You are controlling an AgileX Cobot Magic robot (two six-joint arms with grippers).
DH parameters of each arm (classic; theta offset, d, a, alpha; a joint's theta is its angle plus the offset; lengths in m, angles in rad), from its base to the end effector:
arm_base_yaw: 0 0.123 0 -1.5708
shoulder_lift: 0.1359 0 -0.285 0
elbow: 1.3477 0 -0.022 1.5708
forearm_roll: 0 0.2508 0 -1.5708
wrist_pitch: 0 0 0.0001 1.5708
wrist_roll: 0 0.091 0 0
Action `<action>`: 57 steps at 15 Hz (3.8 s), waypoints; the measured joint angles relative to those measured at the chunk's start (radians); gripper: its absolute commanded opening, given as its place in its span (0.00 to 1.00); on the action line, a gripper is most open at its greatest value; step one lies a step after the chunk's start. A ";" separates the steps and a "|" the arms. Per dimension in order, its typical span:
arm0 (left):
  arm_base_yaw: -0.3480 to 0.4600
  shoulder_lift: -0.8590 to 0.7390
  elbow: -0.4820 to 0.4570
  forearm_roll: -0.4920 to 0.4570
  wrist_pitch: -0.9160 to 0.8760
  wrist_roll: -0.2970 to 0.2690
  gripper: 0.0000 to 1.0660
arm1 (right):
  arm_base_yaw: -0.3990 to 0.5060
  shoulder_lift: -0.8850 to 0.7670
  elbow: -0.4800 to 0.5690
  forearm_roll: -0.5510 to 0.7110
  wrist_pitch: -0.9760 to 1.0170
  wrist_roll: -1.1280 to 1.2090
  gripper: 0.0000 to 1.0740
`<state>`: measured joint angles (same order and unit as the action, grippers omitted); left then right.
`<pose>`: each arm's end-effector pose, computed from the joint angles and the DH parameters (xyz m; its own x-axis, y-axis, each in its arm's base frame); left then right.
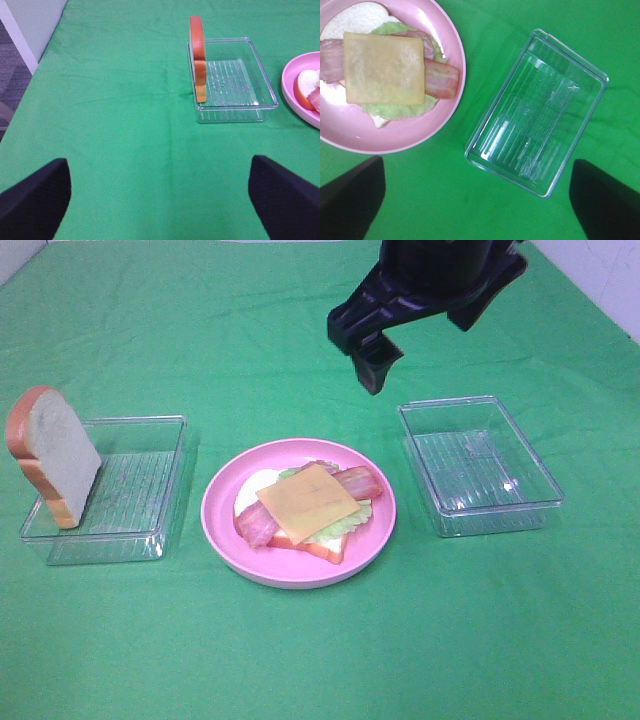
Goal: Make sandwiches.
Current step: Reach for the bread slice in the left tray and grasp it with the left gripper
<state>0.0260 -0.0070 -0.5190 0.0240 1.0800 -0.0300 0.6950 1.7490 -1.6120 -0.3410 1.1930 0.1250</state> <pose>-0.0090 0.0017 0.2809 -0.4489 -0.0304 -0.8931 -0.0533 0.9986 -0.0072 0.3016 0.2146 0.3222 -0.7191 -0.6059 -0.3402 -0.5308 0.7949 -0.2939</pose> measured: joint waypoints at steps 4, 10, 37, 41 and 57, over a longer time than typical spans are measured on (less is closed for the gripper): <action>0.000 0.000 0.000 0.000 0.000 0.000 0.84 | 0.000 -0.203 0.055 0.016 0.022 0.000 0.90; 0.000 0.000 0.000 0.000 0.000 0.000 0.84 | 0.000 -0.584 0.398 0.035 0.022 0.073 0.90; 0.000 0.000 0.000 0.000 0.000 0.000 0.84 | -0.642 -1.753 1.151 0.274 -0.080 -0.063 0.90; 0.000 0.000 0.000 0.000 0.000 0.000 0.84 | -0.642 -1.753 1.151 0.274 -0.080 -0.064 0.90; 0.000 0.000 0.000 0.000 0.000 0.000 0.84 | -0.642 -1.753 1.151 0.274 -0.080 -0.064 0.90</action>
<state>0.0260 -0.0070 -0.5190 0.0240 1.0800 -0.0300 0.0530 -0.0040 -0.4610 -0.0670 1.1130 0.0610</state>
